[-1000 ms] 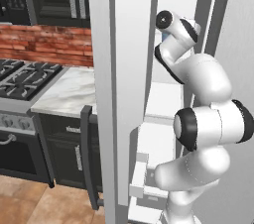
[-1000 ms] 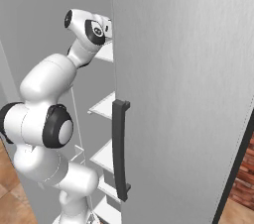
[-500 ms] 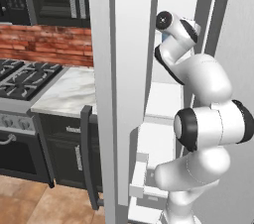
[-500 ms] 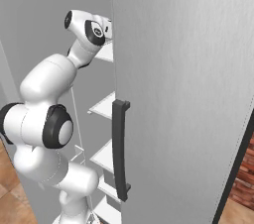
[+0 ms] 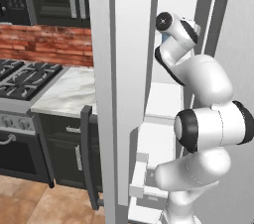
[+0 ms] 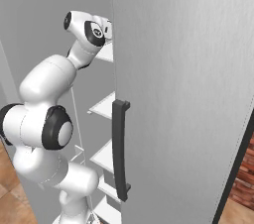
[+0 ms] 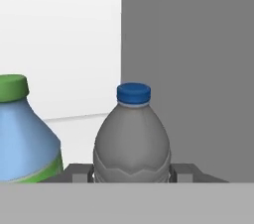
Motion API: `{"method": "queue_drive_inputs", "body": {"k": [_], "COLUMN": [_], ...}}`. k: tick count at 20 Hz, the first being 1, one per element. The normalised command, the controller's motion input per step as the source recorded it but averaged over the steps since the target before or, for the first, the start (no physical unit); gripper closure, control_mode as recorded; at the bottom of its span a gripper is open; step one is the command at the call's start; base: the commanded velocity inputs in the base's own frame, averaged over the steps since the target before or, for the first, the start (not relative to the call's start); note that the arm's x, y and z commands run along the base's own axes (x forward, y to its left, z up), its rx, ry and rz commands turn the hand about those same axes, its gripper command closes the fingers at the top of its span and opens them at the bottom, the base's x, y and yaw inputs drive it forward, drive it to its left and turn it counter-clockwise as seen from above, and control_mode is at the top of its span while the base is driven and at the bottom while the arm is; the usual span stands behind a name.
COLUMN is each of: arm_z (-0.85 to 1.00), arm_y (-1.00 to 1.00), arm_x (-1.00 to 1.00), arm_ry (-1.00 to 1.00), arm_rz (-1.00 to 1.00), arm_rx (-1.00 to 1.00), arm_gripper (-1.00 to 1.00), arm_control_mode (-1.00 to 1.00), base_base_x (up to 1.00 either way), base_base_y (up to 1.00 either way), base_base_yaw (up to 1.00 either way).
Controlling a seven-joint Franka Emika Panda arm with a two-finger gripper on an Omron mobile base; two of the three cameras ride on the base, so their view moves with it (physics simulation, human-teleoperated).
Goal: Take the bottled waters from the counter and place them in the freezer to freeze. Close the freezer door after placing the bottles.
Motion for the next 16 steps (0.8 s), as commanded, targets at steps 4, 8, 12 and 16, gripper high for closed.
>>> {"method": "queue_drive_inputs", "body": {"k": [4, 8, 12, 16], "arm_z": [0.0, 0.0, 0.0, 0.0], "arm_y": [0.0, 0.0, 0.0, 0.0], "arm_x": [0.0, 0.0, -0.01, -0.08], "arm_ry": [0.0, 0.0, 0.0, 0.0], "arm_rz": [0.0, 0.0, 0.0, 0.0], "arm_rx": [0.0, 0.0, 0.0, 0.0], "arm_gripper": [-1.0, -1.0, -1.0, -1.0], "arm_control_mode": [-1.0, -1.0, -1.0, -1.0], "base_base_x": [0.0, 0.0, 0.0, 0.0], "base_base_y": [0.0, 0.0, 0.0, 0.0], "base_base_yaw": [0.0, 0.0, 0.0, 0.0]}}
